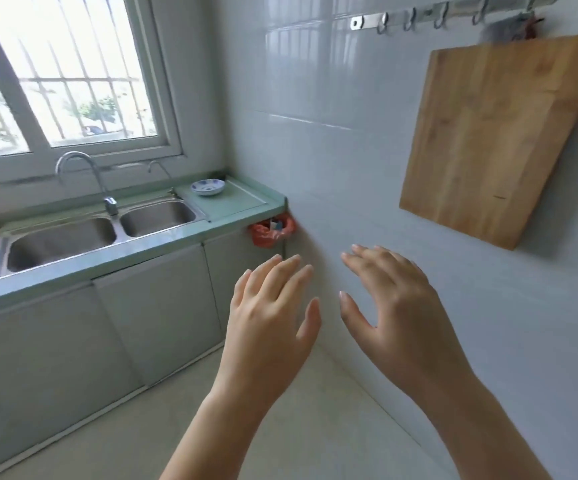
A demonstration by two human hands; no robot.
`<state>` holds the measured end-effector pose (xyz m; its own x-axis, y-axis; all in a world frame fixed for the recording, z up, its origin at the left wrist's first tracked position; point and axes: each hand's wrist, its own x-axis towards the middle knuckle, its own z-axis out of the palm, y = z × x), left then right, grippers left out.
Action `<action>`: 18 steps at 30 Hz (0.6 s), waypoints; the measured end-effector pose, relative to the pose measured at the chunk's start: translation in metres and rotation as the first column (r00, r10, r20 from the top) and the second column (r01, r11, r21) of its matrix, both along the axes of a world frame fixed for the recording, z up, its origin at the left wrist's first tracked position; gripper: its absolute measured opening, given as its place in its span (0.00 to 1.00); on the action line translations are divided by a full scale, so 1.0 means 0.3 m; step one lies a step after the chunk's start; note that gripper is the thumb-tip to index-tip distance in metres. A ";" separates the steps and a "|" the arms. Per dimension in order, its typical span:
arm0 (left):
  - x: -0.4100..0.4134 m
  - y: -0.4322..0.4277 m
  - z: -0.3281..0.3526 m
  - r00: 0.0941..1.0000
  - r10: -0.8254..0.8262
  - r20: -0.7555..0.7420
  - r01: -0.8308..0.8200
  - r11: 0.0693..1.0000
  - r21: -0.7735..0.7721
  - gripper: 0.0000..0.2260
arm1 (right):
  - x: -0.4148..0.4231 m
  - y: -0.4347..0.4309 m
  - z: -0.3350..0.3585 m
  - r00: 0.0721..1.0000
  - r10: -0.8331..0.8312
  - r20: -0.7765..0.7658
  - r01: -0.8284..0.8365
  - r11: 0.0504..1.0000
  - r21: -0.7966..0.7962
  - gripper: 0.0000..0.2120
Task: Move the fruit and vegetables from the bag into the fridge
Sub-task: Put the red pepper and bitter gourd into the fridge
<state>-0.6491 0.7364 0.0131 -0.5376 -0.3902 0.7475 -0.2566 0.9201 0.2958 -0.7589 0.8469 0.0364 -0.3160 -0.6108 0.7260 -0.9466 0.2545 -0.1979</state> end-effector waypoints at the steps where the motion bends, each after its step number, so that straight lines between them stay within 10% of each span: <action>1: 0.020 -0.038 0.004 0.999 0.042 -0.001 -0.042 0.999 -0.007 0.16 | -0.003 -0.056 -0.002 0.999 0.052 0.007 -0.052 0.999 -0.003 0.22; 18: 0.358 -0.417 -0.103 0.745 0.665 0.060 -0.667 0.741 0.070 0.17 | 0.215 -0.759 -0.117 0.735 0.659 0.158 -0.676 0.732 0.091 0.22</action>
<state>-0.5416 0.6113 -0.0177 -0.1387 -0.7155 0.6847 -0.8048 0.4843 0.3432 -0.6943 0.6193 0.0013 0.1402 -0.7813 0.6083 -0.8571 -0.4034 -0.3205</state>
